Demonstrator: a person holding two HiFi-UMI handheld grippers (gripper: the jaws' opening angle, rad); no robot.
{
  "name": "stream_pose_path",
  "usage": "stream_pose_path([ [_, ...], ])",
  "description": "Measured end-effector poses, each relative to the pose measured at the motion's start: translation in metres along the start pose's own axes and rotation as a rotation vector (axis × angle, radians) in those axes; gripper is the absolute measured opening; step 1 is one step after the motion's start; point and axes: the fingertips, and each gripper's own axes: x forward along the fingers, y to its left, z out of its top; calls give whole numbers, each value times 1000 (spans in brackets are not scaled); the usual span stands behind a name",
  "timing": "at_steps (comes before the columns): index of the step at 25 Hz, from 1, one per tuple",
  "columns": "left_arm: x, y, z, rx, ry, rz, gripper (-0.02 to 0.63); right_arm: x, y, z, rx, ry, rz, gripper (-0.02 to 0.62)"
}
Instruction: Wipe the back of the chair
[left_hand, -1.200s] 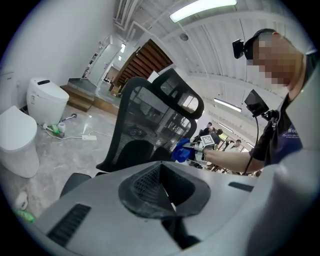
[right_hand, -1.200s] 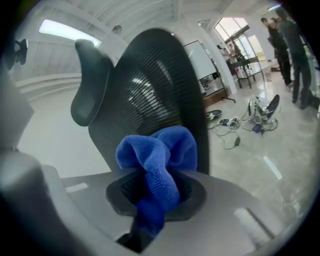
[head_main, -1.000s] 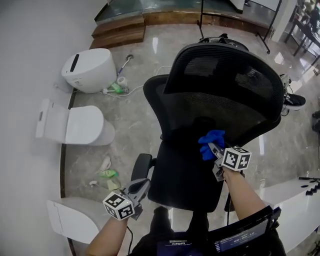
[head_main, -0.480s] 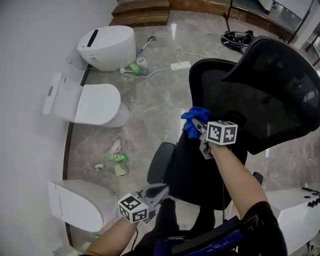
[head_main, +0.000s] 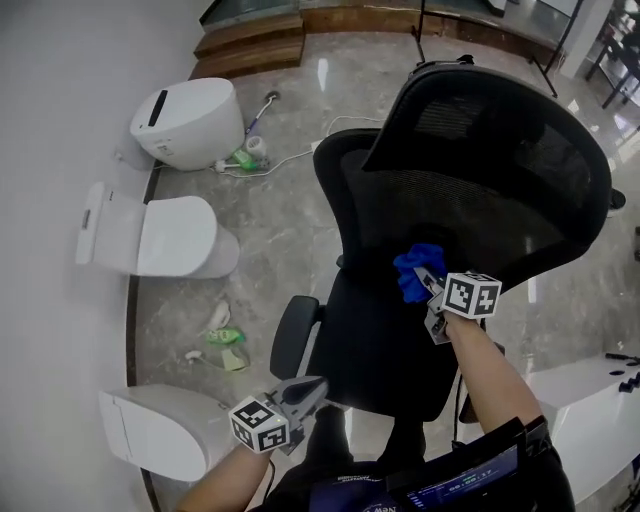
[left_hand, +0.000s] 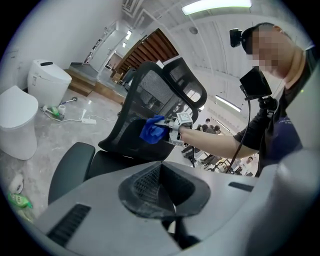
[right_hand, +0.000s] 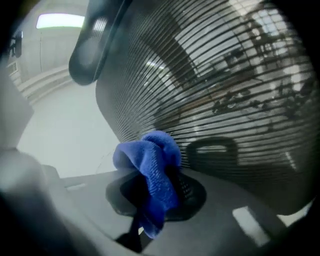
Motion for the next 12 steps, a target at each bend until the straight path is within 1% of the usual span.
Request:
stream_pose_path([
  [4,30,-30,7,24,25,-28,2,-95,-80,8,95,-68,-125,64],
  [7,51,-52,8,45,45,-52,2,-165,-131,11,152,-126,-207,64],
  [10,67,-69,10,62,47,-74,2,-216,-169,10,193,-185,-284,64],
  [12,73,-77,10,65,44,-84,2,-239,-183,15,224,-239,-315,63],
])
